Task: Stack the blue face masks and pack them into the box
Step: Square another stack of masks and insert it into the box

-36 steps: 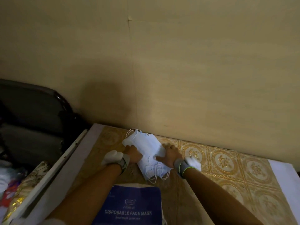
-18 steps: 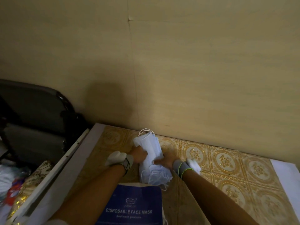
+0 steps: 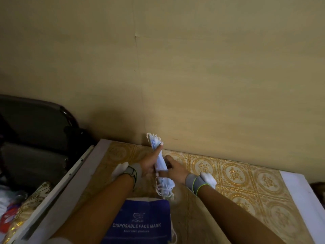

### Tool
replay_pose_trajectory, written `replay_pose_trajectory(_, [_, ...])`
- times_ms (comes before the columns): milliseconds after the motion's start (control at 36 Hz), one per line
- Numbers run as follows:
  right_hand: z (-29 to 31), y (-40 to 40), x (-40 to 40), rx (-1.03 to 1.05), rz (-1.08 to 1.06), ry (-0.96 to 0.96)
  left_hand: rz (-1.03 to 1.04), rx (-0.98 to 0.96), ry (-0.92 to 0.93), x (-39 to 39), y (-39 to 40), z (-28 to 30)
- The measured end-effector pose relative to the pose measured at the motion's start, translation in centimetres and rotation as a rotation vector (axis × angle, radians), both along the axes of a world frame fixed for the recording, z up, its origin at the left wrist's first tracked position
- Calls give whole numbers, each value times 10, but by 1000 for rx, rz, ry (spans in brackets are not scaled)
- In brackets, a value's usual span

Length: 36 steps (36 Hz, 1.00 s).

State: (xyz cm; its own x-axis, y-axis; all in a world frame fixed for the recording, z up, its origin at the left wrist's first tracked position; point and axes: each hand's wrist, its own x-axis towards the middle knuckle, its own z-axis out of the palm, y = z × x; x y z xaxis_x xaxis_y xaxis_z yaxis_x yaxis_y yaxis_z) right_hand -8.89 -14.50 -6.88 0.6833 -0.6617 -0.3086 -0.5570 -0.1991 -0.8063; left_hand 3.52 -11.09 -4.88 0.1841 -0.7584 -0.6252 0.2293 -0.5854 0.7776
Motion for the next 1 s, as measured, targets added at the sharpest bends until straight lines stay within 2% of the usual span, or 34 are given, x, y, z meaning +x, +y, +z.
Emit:
replay_pose_trajectory(83, [8, 6, -5, 62, -28, -68, 57, -51, -124, -2, 5, 7])
replay_pose_trajectory(194, [16, 9, -12, 88, -97, -137, 181, -90, -187, -3, 11, 7])
replay_pose_trajectory(417, [22, 8, -28, -36, -304, -181, 248, -144, -5, -16, 24, 25])
replay_pose_trajectory(528, [31, 11, -41, 88, -405, -205, 277, -208, 40, -22, 27, 33])
replay_pose_trajectory(694, [39, 17, -58, 239, -326, -262, 200, -321, -54, -30, 29, 39])
replay_pose_trajectory(1000, [32, 22, -74, 77, -479, -290, 85, -421, -143, -53, 34, 35])
